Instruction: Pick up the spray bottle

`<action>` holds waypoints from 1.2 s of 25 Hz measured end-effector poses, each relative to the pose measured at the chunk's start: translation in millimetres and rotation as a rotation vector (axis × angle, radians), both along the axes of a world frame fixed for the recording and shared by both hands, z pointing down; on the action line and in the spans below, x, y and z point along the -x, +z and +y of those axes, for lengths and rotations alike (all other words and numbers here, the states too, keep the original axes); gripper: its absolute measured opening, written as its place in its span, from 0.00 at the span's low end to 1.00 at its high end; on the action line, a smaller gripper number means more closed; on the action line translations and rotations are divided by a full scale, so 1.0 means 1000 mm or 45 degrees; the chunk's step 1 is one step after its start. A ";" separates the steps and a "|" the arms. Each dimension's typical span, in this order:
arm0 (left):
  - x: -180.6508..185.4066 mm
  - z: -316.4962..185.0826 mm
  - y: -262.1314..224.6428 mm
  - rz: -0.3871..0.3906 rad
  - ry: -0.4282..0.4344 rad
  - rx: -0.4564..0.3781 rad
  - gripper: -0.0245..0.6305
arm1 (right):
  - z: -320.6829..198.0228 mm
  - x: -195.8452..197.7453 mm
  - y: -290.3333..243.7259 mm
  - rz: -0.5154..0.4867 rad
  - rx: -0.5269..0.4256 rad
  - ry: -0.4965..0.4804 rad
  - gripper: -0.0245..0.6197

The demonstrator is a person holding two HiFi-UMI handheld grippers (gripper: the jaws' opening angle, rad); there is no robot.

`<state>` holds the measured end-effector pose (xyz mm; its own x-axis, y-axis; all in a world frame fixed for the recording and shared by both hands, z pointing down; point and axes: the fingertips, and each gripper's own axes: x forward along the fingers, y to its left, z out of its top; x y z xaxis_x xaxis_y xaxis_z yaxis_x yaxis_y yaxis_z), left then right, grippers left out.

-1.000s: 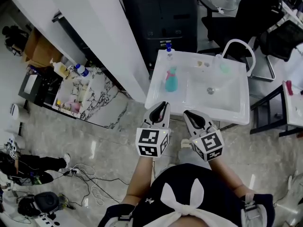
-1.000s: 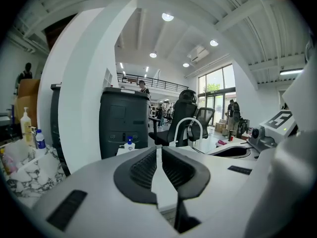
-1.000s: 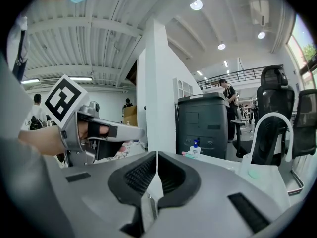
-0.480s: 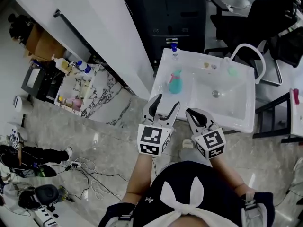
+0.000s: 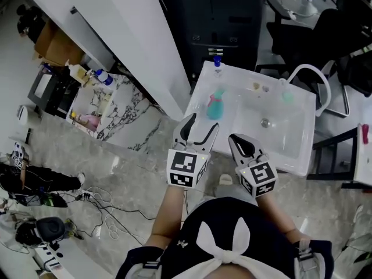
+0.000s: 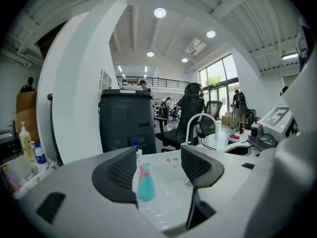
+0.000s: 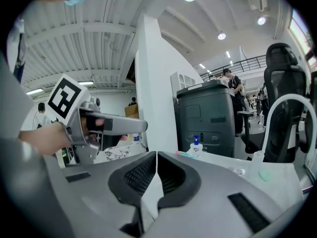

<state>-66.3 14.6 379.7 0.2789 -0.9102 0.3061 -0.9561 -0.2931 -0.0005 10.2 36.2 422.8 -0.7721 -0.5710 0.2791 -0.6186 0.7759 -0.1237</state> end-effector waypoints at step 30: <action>-0.010 -0.050 0.049 -0.025 -0.048 0.156 0.47 | -0.039 -0.027 0.032 0.011 0.105 0.008 0.08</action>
